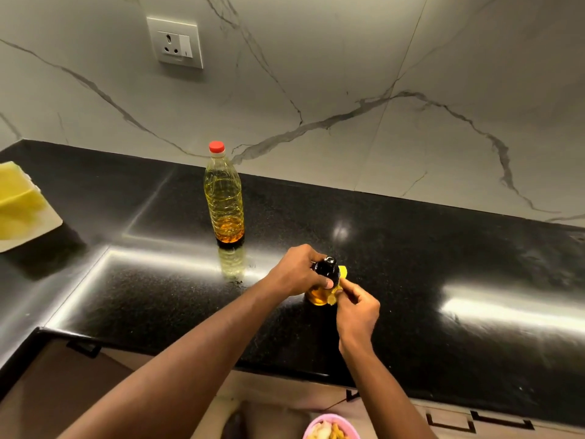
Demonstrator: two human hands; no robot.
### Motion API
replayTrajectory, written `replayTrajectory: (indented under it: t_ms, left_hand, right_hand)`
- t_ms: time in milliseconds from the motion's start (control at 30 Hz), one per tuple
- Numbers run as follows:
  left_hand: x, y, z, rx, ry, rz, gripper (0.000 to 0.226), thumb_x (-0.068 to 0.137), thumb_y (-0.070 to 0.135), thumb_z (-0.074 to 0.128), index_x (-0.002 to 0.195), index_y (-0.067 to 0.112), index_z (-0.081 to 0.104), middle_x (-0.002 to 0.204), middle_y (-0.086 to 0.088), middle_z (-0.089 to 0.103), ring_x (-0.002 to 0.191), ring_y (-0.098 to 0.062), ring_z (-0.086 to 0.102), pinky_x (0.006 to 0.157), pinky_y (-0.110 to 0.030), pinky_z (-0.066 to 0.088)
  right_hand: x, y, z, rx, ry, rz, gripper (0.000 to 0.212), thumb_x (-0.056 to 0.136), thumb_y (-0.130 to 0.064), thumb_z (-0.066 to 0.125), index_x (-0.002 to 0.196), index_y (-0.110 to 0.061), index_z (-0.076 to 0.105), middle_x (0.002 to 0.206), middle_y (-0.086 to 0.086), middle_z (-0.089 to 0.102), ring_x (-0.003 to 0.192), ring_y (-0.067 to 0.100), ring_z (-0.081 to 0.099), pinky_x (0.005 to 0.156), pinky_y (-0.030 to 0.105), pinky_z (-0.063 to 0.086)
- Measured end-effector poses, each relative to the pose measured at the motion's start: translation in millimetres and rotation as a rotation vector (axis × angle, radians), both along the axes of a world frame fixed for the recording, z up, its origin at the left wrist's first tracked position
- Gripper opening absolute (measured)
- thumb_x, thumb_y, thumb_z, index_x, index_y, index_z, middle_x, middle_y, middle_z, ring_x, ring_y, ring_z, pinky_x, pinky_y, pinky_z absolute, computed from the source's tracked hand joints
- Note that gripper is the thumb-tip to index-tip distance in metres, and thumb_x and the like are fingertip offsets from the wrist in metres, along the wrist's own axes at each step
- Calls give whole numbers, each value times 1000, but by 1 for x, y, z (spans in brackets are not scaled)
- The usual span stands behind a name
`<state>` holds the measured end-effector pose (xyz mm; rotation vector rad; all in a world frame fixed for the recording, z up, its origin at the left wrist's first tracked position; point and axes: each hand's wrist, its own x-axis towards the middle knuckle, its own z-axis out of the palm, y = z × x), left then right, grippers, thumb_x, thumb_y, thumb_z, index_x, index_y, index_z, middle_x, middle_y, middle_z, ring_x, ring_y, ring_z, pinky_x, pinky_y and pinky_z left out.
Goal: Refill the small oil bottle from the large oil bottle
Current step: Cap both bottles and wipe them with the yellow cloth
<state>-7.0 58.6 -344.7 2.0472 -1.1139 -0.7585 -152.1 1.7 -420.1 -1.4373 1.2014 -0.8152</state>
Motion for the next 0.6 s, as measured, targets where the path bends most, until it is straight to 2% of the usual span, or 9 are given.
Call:
replayTrajectory:
  t_ms: [100, 200, 267, 333, 433, 500, 533, 600]
  left_hand:
    - [2, -1, -1, 1, -21, 4, 38, 77, 21, 92, 113, 16, 80, 106, -4, 73, 102, -19, 68, 93, -36, 56]
    - [1, -1, -2, 9, -21, 8, 34, 78, 20, 91, 110, 16, 80, 106, -3, 72, 102, -20, 68, 89, -34, 54]
    - [1, -2, -3, 17, -32, 18, 34, 77, 23, 92, 108, 16, 80, 106, -2, 71, 101, -19, 68, 87, -34, 55]
    - [-1, -2, -3, 12, -42, 24, 33, 76, 24, 92, 106, 16, 80, 104, -3, 73, 99, -19, 68, 89, -37, 56]
    - [-3, 1, -2, -13, -20, 13, 33, 76, 22, 92, 107, 19, 81, 102, 1, 77, 101, -16, 71, 94, -37, 57]
    - [-4, 2, -3, -20, -13, 15, 35, 77, 22, 91, 110, 19, 81, 105, 3, 77, 103, -14, 70, 93, -32, 55]
    - [-4, 3, -4, -21, -8, 20, 37, 77, 22, 92, 112, 18, 80, 106, 3, 77, 104, -14, 70, 91, -29, 54]
    - [-5, 3, -4, -28, -4, 30, 39, 78, 21, 91, 115, 17, 80, 109, 2, 76, 106, -14, 69, 89, -27, 51]
  right_hand:
    - [12, -12, 19, -93, -47, 28, 34, 96, 5, 63, 114, -17, 83, 105, -9, 79, 104, 7, 74, 96, 33, 60]
    - [27, -33, 42, 12, -42, 169, 38, 94, 5, 56, 101, -18, 86, 97, -7, 83, 96, 5, 76, 87, 25, 59]
    - [33, -44, 47, 132, -52, 270, 34, 94, -2, 54, 97, -14, 86, 96, -3, 83, 94, 10, 76, 83, 25, 56]
    - [35, -51, 42, 232, -56, 338, 32, 95, -13, 53, 89, -12, 84, 91, 1, 82, 91, 16, 73, 81, 30, 53]
    - [32, -52, 24, 327, -14, 339, 41, 101, -33, 45, 68, -21, 66, 71, -1, 67, 78, 20, 59, 76, 36, 46]
    - [27, -50, 16, 312, 47, 331, 46, 96, -49, 40, 61, -26, 59, 70, 4, 62, 79, 27, 54, 80, 44, 45]
    - [23, -49, 11, 321, 62, 332, 51, 94, -54, 38, 63, -23, 64, 74, 8, 66, 81, 32, 57, 85, 47, 49]
    - [14, -42, -1, 339, 54, 309, 66, 100, -54, 34, 81, -7, 76, 89, 16, 79, 95, 38, 71, 102, 49, 56]
